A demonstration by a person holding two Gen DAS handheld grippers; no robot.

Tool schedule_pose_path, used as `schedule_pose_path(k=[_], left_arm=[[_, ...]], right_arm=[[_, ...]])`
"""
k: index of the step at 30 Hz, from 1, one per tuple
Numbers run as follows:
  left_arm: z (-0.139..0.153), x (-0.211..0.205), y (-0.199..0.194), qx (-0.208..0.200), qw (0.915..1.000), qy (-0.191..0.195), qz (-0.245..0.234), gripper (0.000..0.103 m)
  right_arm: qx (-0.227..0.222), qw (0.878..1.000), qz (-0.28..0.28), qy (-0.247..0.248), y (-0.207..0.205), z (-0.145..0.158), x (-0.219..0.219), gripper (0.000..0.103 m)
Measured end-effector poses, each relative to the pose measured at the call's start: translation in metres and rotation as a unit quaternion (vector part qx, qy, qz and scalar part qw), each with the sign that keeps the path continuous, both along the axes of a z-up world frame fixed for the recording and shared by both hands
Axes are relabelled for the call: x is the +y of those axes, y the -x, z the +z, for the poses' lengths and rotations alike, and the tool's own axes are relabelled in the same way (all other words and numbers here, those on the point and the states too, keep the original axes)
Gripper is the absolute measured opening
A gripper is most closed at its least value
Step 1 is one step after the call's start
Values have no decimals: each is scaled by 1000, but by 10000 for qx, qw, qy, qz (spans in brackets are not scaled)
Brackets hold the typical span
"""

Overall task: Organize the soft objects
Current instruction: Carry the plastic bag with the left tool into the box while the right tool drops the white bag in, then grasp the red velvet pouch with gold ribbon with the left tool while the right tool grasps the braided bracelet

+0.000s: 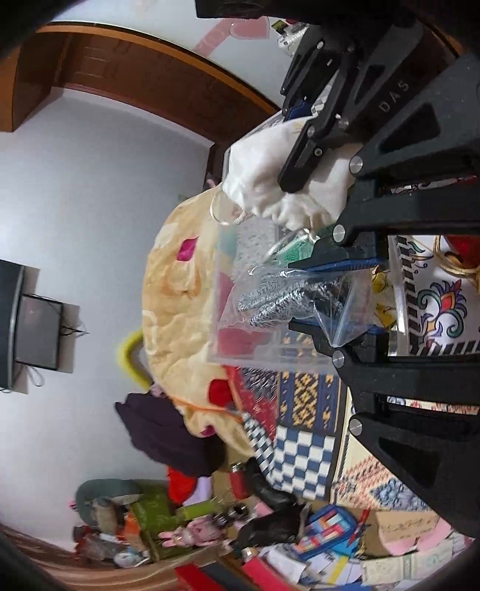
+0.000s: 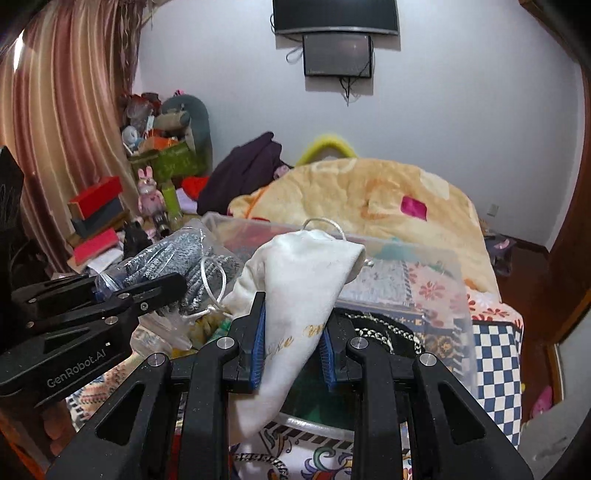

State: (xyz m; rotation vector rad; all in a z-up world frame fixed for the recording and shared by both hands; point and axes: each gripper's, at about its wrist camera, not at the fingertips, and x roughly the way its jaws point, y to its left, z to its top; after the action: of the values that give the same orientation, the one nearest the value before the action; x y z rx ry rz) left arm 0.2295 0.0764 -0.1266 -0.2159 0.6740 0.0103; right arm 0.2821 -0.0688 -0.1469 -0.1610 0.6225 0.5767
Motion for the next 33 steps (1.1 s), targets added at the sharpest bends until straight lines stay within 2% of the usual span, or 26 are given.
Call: schedule_pose_path(k=[7,10,13,15,20,27,33], left_arm=[[-6,-4,-5,115,9999,-124,27,22],[-6,-4,-3,160,9998,-75,-6,23],[-4,1,3,115,9999,-5,20,30],[-2,4,7,69,10000,37,48,33],[10,4,26,-107,9999,-72,33,33],[29,-5,60,-464,9984,-287,-138,49],[26,-14,79,-455,9977,-382,-332,58]], right_arm=[[100,9999,-6,124,-2,-4,-4,23],[111,9998,4,175,-1,-2,-7,27],[52,9998,14,169,4,2,-11,32],[-45,9999,19,137,10,7,-16,41],[-317,9994,82,120,25,19,-26,46],[-522,9985,141,-54,46,32,-43,52],[-491,9986,176,-14,59,24,-55,52]])
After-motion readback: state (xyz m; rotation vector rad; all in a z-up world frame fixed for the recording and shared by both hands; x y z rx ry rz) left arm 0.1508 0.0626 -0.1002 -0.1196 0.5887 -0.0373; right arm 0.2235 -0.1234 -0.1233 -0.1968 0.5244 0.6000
